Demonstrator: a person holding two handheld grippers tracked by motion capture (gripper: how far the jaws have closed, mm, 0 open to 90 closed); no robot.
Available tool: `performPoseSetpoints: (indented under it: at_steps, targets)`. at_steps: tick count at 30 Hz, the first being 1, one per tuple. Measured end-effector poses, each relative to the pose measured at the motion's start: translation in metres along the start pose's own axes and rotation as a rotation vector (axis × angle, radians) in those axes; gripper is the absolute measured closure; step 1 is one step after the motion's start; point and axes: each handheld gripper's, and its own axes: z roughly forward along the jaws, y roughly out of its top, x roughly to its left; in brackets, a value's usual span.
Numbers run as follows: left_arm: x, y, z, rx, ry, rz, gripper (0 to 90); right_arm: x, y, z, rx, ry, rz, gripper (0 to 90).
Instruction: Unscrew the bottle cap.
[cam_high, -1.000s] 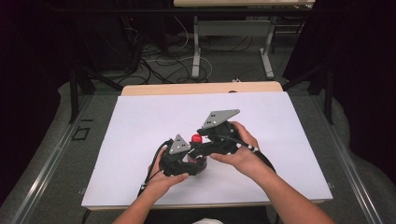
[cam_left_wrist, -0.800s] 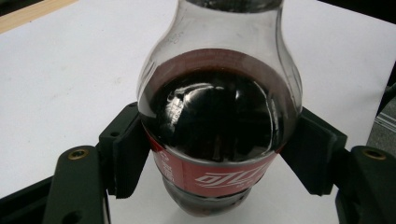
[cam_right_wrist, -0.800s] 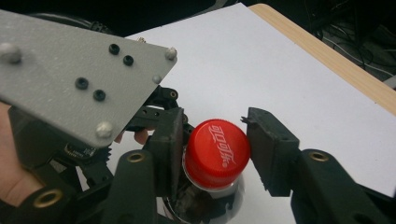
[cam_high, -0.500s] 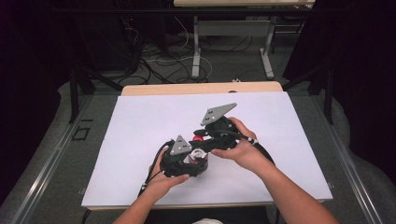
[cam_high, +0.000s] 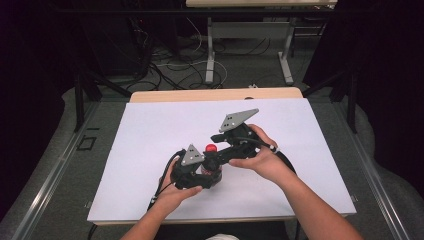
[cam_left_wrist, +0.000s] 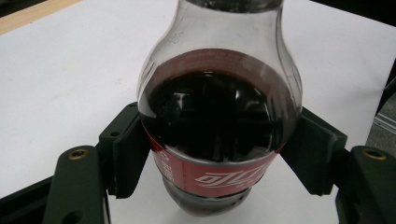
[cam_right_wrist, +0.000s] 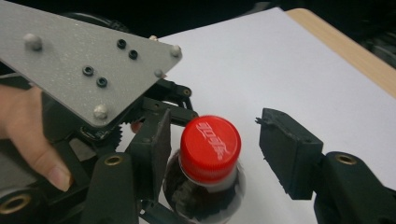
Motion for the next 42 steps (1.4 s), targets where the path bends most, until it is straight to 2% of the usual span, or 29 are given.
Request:
performPoseSetpoints:
  at_steps: [2, 3, 9, 11, 13, 14, 17, 19, 25, 27, 29, 30, 31, 32, 33, 35, 38, 39, 41, 42]
  targets:
    - [0.001, 0.000, 0.000, 0.003, 0.004, 0.001, 30.2, 0.007, -0.001, -0.001, -0.012, -0.025, 0.043, 44.9]
    - [0.000, 0.000, 0.000, -0.001, 0.004, -0.005, 30.2, 0.009, -0.001, -0.002, -0.015, -0.034, 0.042, 46.0]
    - [-0.001, 0.000, 0.001, 0.001, 0.002, 0.001, 30.2, 0.018, -0.001, 0.002, 0.000, -0.073, 0.006, 49.6]
    - [-0.001, 0.000, 0.001, 0.009, -0.004, 0.010, 30.2, 0.019, -0.001, 0.005, -0.011, -0.076, 0.005, 49.8]
    - [-0.002, 0.000, 0.001, 0.010, -0.005, 0.011, 30.2, 0.018, 0.000, 0.006, -0.003, -0.074, -0.027, 49.8]
    - [-0.002, 0.000, 0.000, 0.006, -0.002, 0.011, 30.2, 0.019, 0.000, 0.008, -0.009, -0.072, -0.018, 51.0]
    - [-0.002, 0.001, 0.000, 0.001, -0.004, 0.015, 30.2, 0.015, 0.002, 0.007, 0.004, -0.060, -0.036, 57.0]
    - [-0.003, 0.001, -0.001, -0.001, -0.008, 0.016, 30.2, 0.011, 0.004, 0.007, -0.001, -0.034, -0.038, 60.9]
    - [-0.003, 0.001, -0.001, 0.007, -0.011, 0.013, 30.2, -0.005, 0.006, 0.006, 0.015, 0.087, -0.057, 61.5]
    - [-0.003, 0.002, -0.002, 0.020, -0.022, 0.017, 30.2, -0.008, 0.006, 0.005, 0.024, 0.125, -0.097, 61.5]
    - [-0.003, 0.002, -0.002, 0.022, -0.021, 0.019, 30.2, -0.010, 0.006, 0.005, 0.024, 0.139, -0.117, 61.4]
    - [-0.003, 0.002, -0.001, 0.006, -0.013, 0.022, 30.2, -0.010, 0.006, 0.005, 0.022, 0.141, -0.116, 61.0]
    - [-0.003, 0.001, -0.001, 0.005, -0.011, 0.014, 30.2, -0.009, 0.006, 0.005, 0.019, 0.134, -0.112, 57.3]
    - [-0.003, 0.002, -0.002, 0.018, -0.022, 0.012, 30.2, -0.008, 0.005, 0.005, -0.001, 0.112, -0.094, 49.3]
    - [-0.003, 0.001, 0.000, -0.001, -0.009, 0.013, 30.2, -0.006, 0.005, 0.005, -0.009, 0.105, -0.073, 47.8]
    - [-0.002, 0.001, -0.001, -0.001, -0.007, 0.008, 30.2, -0.003, 0.004, 0.003, 0.002, 0.076, -0.039, 47.7]
    - [-0.001, 0.001, -0.001, 0.001, 0.000, 0.003, 30.2, 0.004, 0.001, 0.002, -0.006, 0.000, 0.018, 47.7]
    - [-0.001, 0.001, -0.001, 0.001, 0.000, 0.002, 30.2, 0.006, 0.000, 0.002, -0.011, -0.022, 0.022, 47.9]
    - [0.000, 0.001, -0.001, 0.010, -0.002, 0.013, 30.2, 0.009, 0.000, 0.002, -0.022, -0.033, 0.048, 49.2]
    - [-0.001, 0.001, -0.001, 0.002, -0.001, 0.004, 30.2, 0.011, 0.000, 0.002, -0.017, -0.020, 0.049, 49.1]
